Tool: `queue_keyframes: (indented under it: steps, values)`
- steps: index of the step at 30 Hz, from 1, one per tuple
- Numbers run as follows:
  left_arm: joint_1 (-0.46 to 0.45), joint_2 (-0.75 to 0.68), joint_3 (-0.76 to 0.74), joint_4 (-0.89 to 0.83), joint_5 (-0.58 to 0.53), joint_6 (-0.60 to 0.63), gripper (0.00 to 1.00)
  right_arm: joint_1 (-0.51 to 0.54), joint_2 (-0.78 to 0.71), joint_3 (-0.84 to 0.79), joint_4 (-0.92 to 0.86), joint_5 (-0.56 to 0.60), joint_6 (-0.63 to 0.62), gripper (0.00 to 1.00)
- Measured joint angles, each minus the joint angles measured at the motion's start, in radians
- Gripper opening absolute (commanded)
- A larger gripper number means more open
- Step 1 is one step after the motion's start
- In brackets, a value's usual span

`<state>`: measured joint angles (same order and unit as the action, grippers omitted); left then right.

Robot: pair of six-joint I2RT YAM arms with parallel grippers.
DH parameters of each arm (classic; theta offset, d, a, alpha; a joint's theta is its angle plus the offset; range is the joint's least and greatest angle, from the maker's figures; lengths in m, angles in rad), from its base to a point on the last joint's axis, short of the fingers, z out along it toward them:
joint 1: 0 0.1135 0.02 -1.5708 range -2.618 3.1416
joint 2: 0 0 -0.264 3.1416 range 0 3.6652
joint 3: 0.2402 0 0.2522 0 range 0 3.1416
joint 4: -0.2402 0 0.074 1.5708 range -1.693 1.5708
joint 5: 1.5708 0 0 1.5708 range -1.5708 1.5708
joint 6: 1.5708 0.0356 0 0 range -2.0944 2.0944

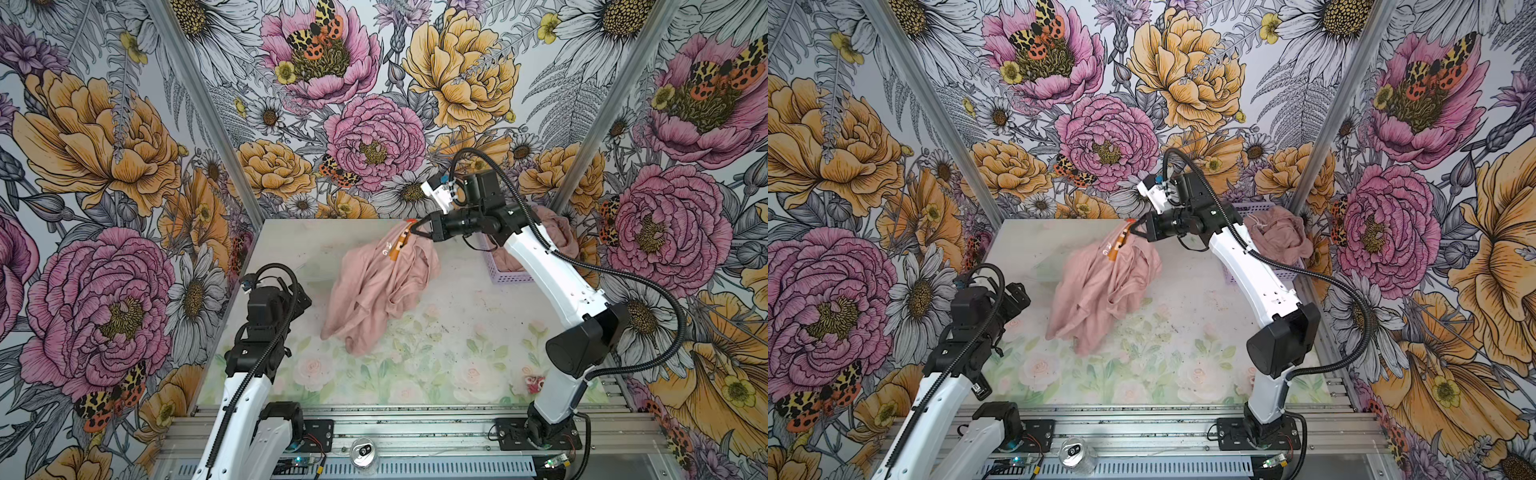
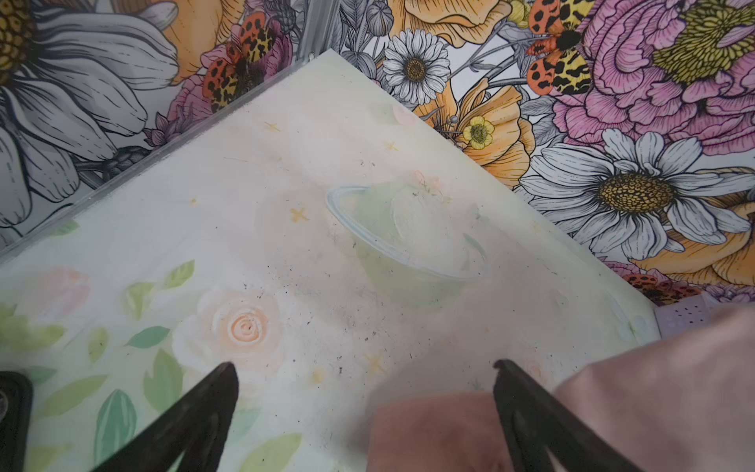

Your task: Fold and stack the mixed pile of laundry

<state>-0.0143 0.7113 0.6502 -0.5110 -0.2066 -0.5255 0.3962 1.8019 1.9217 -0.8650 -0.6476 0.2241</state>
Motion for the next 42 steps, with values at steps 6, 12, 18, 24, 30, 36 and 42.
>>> queue_keyframes:
  steps: [6, 12, 18, 24, 30, 36, 42]
  values:
    - [-0.010, 0.045, 0.000, -0.021, 0.002, 0.000, 0.99, -0.100, 0.000, -0.201, -0.020, 0.347, 0.030, 0.63]
    - [-0.085, 0.092, -0.026, -0.023, 0.022, -0.001, 0.99, 0.020, -0.067, -0.351, -0.007, 0.481, 0.050, 0.64]
    - [-0.126, 0.130, -0.078, 0.000, 0.048, -0.021, 0.99, 0.238, -0.077, -0.501, 0.061, 0.463, 0.137, 0.66]
    - [-0.134, 0.171, -0.103, 0.036, 0.067, -0.045, 0.99, 0.387, 0.036, -0.518, 0.119, 0.464, 0.196, 0.71]
    - [-0.139, 0.183, -0.103, 0.052, 0.074, -0.046, 0.99, 0.432, 0.155, -0.509, 0.143, 0.506, 0.228, 0.67]
    - [-0.139, 0.183, -0.106, 0.068, 0.074, -0.049, 0.99, 0.431, 0.188, -0.499, 0.144, 0.586, 0.248, 0.14]
    - [-0.142, 0.183, -0.121, 0.075, 0.089, -0.049, 0.99, 0.407, 0.120, -0.497, 0.146, 0.628, 0.255, 0.00]
